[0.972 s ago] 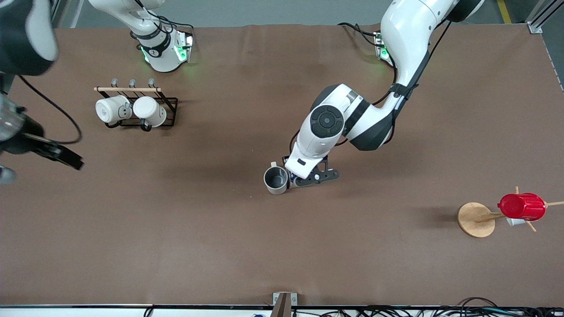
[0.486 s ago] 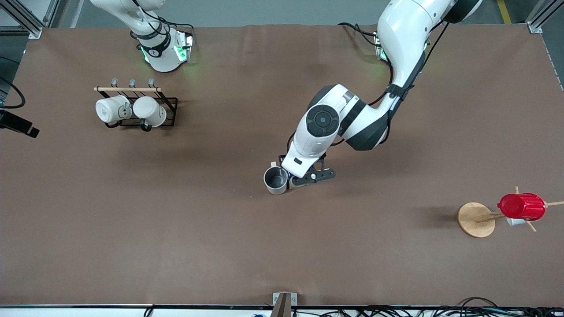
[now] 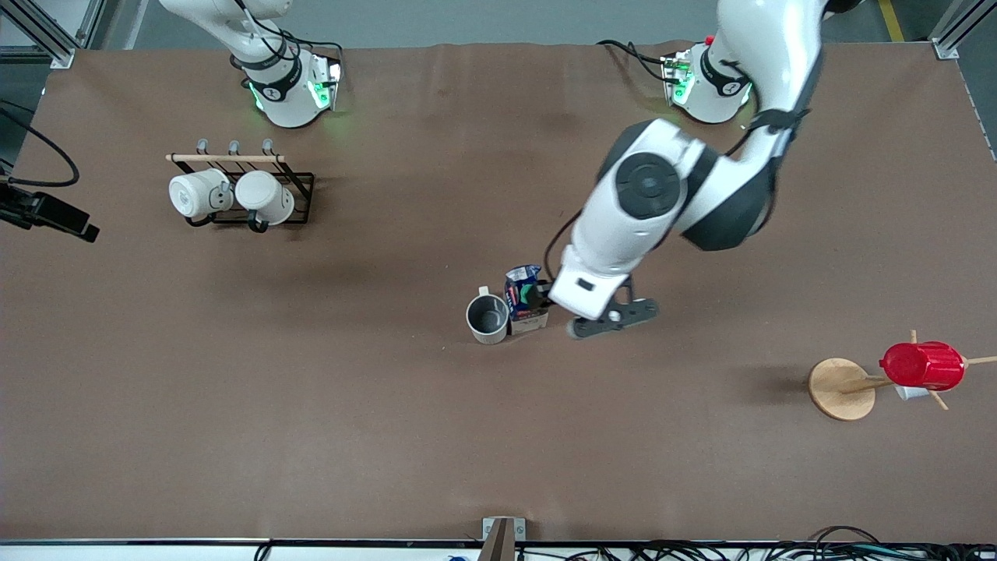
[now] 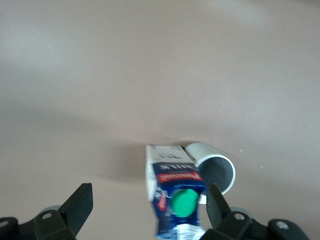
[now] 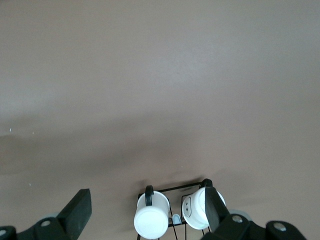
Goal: Place cup and milk on table
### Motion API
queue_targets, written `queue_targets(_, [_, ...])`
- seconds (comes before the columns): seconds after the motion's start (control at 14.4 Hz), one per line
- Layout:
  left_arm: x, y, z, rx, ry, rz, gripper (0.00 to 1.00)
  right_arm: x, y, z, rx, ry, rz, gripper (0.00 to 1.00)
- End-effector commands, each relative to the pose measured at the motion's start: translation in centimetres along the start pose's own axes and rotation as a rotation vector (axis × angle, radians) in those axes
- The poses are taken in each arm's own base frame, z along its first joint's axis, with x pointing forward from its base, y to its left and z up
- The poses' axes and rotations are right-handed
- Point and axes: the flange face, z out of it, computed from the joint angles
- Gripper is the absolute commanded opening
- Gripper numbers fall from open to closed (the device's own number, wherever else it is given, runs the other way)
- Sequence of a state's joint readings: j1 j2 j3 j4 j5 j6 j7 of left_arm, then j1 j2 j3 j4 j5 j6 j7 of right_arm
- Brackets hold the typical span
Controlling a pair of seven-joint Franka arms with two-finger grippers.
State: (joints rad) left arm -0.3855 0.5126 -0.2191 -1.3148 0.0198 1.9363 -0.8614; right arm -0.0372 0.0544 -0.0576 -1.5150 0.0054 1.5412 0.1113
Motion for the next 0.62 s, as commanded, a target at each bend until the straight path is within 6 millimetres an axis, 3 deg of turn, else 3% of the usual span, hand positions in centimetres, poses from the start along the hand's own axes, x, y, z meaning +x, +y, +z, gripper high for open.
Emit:
queue_targets(0.0, [2.4, -5.2, -6.4, 0.03, 0.041, 0.041, 1.0, -1.4, 0.2, -0.5, 0.018, 0.003, -0.024, 1.0])
queue_targets(0.21, [5.8, -12.1, -10.4, 0.074, 0.024, 0.136, 1.0, -1.4, 0.1, -0.8, 0.018, 0.011, -0.029, 1.0])
queue_targets(0.35, [6.4, -14.3, -11.7, 0.095, 0.011, 0.147, 1.0, -1.4, 0.0, -0.9, 0.019, 0.012, -0.018, 1.0])
queue_targets(0.56, [6.7, -17.3, -15.4, 0.179, 0.072, 0.155, 1.0, -1.5, -0.1, -0.9, 0.018, 0.006, -0.018, 1.0])
